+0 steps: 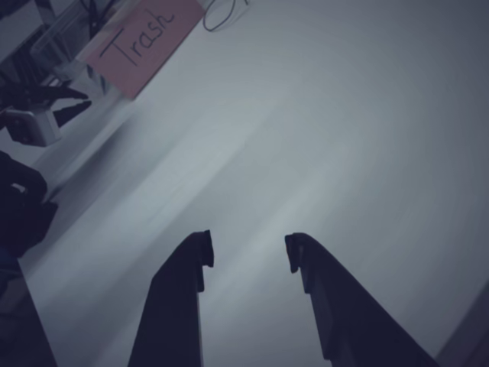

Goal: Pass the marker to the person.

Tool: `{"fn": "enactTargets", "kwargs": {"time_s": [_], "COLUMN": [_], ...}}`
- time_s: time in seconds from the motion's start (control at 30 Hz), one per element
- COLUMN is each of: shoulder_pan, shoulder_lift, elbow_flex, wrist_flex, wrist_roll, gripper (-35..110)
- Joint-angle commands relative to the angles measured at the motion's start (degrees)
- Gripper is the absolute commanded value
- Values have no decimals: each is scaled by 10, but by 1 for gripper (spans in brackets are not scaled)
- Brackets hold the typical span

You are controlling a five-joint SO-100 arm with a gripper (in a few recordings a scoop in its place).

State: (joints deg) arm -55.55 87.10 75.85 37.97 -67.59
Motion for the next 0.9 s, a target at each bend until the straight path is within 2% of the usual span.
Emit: {"fn": "enactTargets", "kwargs": {"time_s": [0.0, 0.87], "shoulder_pan": [-4, -4], "shoulder_lift": [48, 48], "elbow_flex": [-2, 4], "wrist_flex": [-4, 1], "wrist_roll": [-5, -4], "gripper": [21, 21]}}
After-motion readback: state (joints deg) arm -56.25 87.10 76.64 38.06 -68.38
